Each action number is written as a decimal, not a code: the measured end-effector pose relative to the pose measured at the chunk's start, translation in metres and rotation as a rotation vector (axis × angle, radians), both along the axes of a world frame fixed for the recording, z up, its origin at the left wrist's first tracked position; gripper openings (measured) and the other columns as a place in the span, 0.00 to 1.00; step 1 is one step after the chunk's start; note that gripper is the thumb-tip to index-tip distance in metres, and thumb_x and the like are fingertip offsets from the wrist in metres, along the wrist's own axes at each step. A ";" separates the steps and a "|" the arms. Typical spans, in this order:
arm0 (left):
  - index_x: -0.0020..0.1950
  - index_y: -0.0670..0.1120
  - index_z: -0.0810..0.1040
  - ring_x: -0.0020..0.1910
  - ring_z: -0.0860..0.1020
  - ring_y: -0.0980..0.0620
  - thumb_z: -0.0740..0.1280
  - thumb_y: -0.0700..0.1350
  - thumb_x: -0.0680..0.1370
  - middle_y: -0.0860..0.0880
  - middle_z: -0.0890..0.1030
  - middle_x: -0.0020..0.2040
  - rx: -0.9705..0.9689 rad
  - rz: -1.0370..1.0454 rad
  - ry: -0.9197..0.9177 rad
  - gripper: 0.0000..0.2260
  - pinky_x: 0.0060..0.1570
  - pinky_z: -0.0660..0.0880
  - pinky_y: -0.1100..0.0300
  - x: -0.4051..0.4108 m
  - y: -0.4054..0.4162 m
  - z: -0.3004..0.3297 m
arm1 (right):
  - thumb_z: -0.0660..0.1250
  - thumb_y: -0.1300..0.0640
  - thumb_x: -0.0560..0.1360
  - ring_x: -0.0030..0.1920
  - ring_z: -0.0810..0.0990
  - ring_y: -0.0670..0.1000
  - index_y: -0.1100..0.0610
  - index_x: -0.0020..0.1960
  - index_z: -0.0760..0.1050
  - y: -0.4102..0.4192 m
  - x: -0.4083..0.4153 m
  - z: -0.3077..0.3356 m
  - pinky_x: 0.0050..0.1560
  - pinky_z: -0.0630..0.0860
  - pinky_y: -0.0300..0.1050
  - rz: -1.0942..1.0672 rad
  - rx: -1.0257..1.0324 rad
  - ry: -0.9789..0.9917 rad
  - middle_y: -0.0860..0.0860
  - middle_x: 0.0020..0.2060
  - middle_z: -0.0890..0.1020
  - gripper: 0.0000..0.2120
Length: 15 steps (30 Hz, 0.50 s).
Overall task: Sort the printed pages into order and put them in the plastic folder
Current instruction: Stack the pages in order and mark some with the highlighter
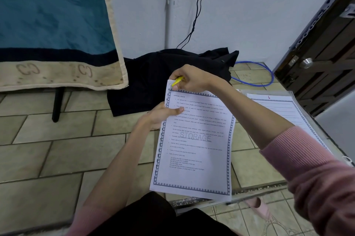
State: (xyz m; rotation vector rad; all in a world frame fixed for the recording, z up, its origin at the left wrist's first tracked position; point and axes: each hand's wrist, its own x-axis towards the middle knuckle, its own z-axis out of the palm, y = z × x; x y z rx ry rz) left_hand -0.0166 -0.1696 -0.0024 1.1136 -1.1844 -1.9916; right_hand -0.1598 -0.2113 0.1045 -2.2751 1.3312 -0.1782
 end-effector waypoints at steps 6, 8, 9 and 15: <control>0.62 0.42 0.75 0.59 0.78 0.41 0.66 0.38 0.77 0.40 0.79 0.61 -0.006 0.002 -0.020 0.14 0.61 0.73 0.42 -0.002 0.001 -0.002 | 0.69 0.57 0.74 0.47 0.81 0.48 0.54 0.52 0.80 -0.003 -0.002 -0.010 0.50 0.76 0.45 -0.036 0.025 -0.026 0.47 0.43 0.82 0.07; 0.62 0.42 0.75 0.59 0.78 0.41 0.66 0.39 0.77 0.40 0.79 0.61 -0.009 0.000 -0.036 0.14 0.61 0.73 0.42 -0.002 0.000 -0.005 | 0.69 0.57 0.74 0.47 0.80 0.48 0.54 0.52 0.79 -0.002 0.000 -0.012 0.51 0.74 0.45 -0.030 0.022 -0.014 0.46 0.42 0.81 0.07; 0.62 0.42 0.75 0.59 0.78 0.41 0.66 0.39 0.77 0.40 0.79 0.61 -0.011 0.005 -0.039 0.13 0.61 0.73 0.42 -0.001 0.001 -0.006 | 0.69 0.57 0.74 0.46 0.79 0.47 0.54 0.52 0.79 -0.001 0.001 -0.013 0.51 0.72 0.44 -0.024 0.019 -0.010 0.44 0.40 0.80 0.07; 0.58 0.44 0.77 0.58 0.79 0.42 0.65 0.39 0.77 0.41 0.80 0.59 -0.025 -0.005 -0.041 0.10 0.59 0.75 0.45 -0.001 0.000 -0.002 | 0.69 0.57 0.74 0.48 0.78 0.48 0.54 0.52 0.79 -0.002 0.001 -0.014 0.60 0.68 0.50 -0.028 -0.003 -0.008 0.42 0.40 0.78 0.07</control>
